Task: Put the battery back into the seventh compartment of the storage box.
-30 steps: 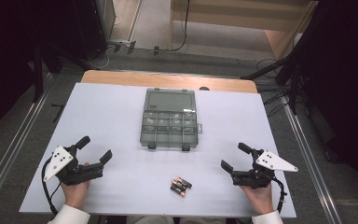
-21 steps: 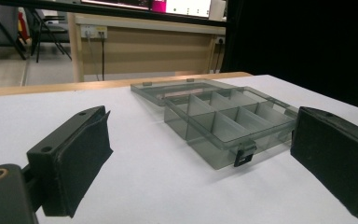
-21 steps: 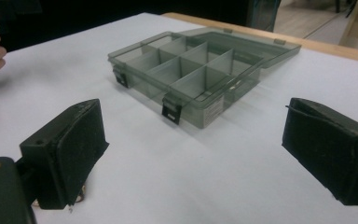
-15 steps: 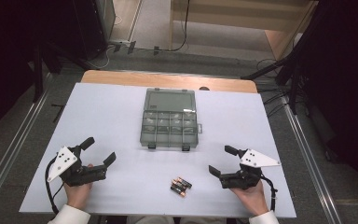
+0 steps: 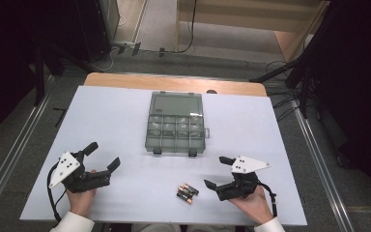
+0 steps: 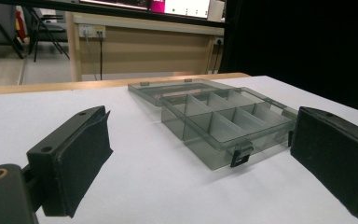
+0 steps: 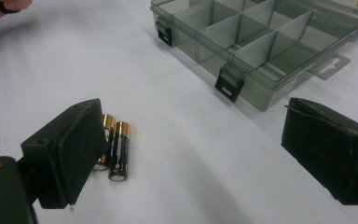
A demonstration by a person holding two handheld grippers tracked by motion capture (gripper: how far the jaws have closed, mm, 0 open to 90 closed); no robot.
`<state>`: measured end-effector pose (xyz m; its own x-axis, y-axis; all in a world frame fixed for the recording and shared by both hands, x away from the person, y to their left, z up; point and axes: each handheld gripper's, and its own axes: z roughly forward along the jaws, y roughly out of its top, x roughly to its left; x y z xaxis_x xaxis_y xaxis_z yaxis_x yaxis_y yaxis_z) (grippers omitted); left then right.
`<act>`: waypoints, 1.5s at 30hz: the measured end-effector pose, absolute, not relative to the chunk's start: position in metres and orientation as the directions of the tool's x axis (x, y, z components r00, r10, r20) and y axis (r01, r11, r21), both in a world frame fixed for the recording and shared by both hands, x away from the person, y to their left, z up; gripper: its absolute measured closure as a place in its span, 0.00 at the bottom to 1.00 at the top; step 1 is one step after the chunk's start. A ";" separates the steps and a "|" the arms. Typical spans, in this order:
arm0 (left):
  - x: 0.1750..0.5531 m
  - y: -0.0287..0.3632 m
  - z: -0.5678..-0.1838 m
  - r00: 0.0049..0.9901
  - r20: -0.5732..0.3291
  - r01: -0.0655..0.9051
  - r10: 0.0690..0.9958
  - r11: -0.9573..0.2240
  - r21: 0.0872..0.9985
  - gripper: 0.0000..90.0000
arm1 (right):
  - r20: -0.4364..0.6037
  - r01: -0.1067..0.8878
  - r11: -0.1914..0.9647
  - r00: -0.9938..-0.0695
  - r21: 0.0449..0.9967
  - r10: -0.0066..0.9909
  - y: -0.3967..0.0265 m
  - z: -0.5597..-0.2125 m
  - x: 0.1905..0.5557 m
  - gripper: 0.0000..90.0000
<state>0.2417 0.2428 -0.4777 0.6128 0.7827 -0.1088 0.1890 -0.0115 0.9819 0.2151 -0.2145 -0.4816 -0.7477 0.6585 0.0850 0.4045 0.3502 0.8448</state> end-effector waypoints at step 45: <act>0.242 0.240 -0.478 0.624 -0.105 0.193 0.774 -0.022 0.981 0.05 | 0.076 0.566 0.745 -0.811 0.352 0.580 -0.126 -0.464 0.251 0.21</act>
<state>0.2425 0.2402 -0.4783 0.6239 0.7744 -0.1054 0.1928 -0.0218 0.9810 0.2509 -0.1261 -0.4637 -0.8110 0.5801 0.0759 0.5661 0.7454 0.3522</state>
